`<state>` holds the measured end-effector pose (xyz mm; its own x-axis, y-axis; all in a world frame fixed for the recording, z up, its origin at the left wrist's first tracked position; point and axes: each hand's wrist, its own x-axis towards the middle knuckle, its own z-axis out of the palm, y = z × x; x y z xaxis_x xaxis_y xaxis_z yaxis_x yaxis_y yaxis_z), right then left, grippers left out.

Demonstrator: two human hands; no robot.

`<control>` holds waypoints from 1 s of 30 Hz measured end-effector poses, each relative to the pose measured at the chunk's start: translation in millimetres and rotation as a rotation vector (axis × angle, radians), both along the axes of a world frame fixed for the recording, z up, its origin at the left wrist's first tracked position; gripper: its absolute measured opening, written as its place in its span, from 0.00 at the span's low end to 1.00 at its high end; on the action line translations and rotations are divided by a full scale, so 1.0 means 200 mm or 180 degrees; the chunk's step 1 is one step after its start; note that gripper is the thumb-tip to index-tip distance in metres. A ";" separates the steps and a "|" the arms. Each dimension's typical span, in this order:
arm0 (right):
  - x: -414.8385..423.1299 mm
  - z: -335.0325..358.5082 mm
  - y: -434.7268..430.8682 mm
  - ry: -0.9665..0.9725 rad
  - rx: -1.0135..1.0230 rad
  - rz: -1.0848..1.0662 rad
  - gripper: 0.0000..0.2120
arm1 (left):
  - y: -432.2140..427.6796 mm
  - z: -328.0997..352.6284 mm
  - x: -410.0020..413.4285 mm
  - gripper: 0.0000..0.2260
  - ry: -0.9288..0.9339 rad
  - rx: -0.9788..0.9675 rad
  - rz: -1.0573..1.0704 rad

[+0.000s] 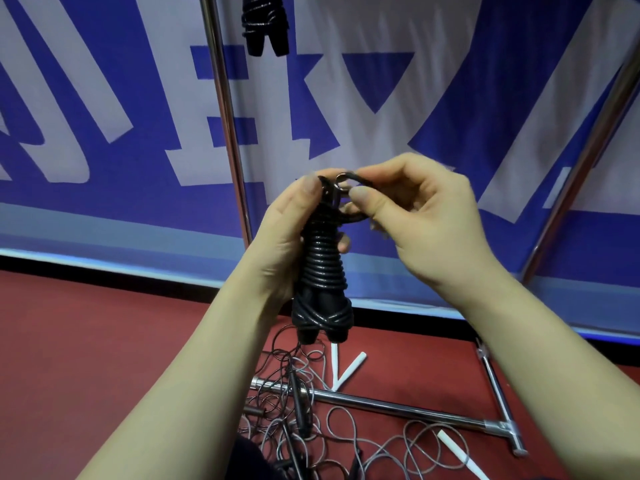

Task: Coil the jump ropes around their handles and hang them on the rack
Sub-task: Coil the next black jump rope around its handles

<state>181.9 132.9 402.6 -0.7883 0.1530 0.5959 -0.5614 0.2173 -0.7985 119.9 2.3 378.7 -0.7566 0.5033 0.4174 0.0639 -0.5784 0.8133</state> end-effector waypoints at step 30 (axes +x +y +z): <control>0.03 0.01 -0.05 0.1230 0.1531 -0.1498 0.08 | 0.03 0.07 0.07 0.11 0.0222 -0.0017 0.0901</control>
